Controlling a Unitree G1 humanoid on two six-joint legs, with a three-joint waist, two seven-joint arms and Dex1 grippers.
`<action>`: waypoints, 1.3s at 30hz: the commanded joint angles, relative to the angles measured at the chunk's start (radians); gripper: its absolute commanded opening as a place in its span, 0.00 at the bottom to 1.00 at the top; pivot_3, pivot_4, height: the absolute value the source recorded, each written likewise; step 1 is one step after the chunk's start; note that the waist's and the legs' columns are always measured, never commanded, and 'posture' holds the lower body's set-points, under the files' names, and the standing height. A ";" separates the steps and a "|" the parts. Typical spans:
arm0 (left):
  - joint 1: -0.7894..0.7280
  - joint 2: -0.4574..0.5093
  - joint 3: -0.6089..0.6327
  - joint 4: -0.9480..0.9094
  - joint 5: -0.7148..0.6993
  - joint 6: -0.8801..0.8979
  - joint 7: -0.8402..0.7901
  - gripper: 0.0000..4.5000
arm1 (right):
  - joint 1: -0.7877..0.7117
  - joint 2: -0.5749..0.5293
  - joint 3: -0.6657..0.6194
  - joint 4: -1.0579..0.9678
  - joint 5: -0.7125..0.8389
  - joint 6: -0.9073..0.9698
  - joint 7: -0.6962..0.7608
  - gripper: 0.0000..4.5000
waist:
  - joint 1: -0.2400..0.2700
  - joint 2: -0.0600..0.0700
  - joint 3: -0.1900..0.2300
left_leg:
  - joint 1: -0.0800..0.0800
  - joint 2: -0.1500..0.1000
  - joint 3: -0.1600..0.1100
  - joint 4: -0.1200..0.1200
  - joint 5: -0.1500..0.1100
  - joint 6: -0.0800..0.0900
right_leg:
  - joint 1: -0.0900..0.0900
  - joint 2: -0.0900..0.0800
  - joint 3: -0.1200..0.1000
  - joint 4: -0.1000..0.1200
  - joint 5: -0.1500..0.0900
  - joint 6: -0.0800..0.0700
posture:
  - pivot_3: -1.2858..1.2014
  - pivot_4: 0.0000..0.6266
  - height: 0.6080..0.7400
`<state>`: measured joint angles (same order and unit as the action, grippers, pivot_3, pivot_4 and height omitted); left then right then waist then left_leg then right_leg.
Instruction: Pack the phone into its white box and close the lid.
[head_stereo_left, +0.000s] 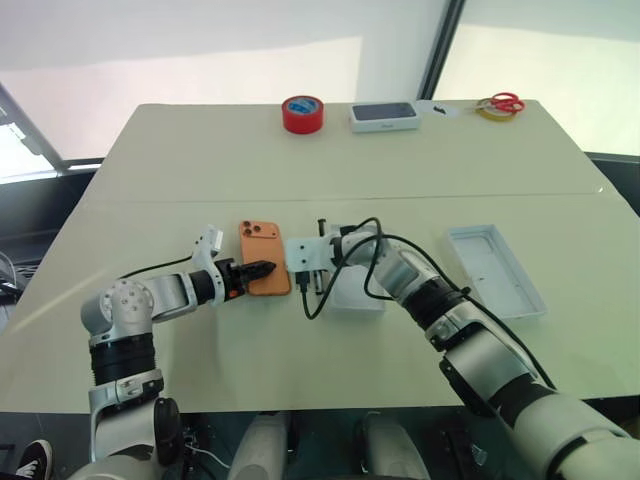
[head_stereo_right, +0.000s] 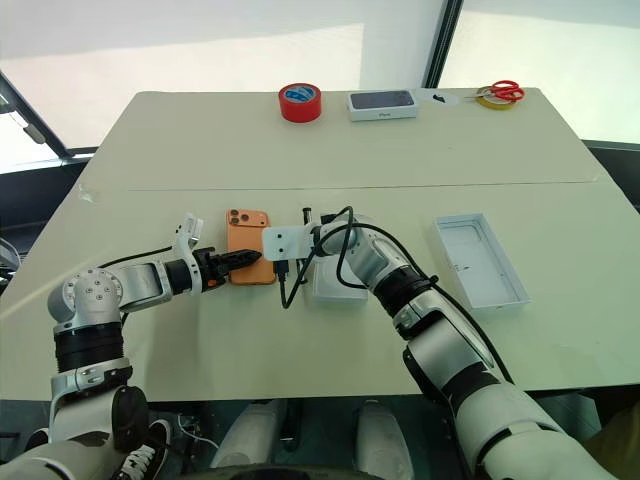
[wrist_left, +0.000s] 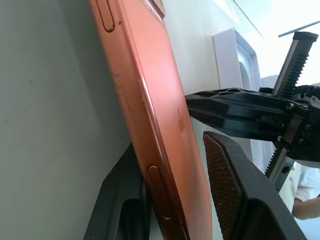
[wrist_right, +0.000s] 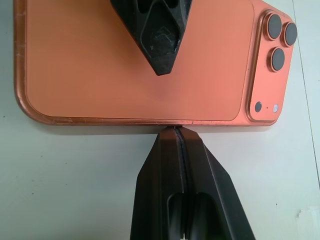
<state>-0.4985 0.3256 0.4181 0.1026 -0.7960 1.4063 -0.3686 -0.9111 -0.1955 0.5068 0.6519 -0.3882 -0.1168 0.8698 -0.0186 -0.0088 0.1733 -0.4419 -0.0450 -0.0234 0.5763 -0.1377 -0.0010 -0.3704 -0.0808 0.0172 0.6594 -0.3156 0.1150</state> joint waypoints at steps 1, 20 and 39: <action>0.020 -0.013 0.010 0.028 0.002 0.010 0.011 0.36 | 0.009 0.002 0.008 -0.025 0.000 -0.010 0.000 0.00 | 0.000 0.000 0.000 | 0.000 0.000 0.000 0.000 0.000 0.000 | 0.000 0.000 0.000 0.000 0.000 0.000 | 0.52 0.24 0.98; 0.072 -0.036 0.104 -0.080 -0.144 -0.058 -0.066 0.00 | 0.299 -0.167 -0.297 -0.577 0.554 0.285 0.296 0.64 | 0.008 -0.003 0.001 | -0.006 0.001 -0.001 -0.002 -0.001 0.001 | -0.002 -0.001 -0.001 -0.009 0.000 0.000 | 0.52 0.24 0.98; 0.054 -0.023 -0.024 -0.056 -0.101 -0.246 -0.107 0.00 | 0.595 -0.421 -0.299 -0.693 0.531 0.106 0.316 0.59 | 0.011 -0.004 0.002 | -0.020 0.001 0.000 0.000 -0.001 0.003 | -0.011 -0.002 0.000 -0.011 -0.001 -0.005 | 0.52 0.24 0.98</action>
<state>-0.4191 0.2960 0.3971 0.0693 -0.8809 1.1833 -0.4662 -0.3157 -0.6099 0.2218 -0.0324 0.1305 0.0065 1.1911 -0.0080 -0.0124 0.1748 -0.4617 -0.0443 -0.0236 0.5768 -0.1389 0.0015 -0.3814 -0.0826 0.0177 0.6483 -0.3169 0.1104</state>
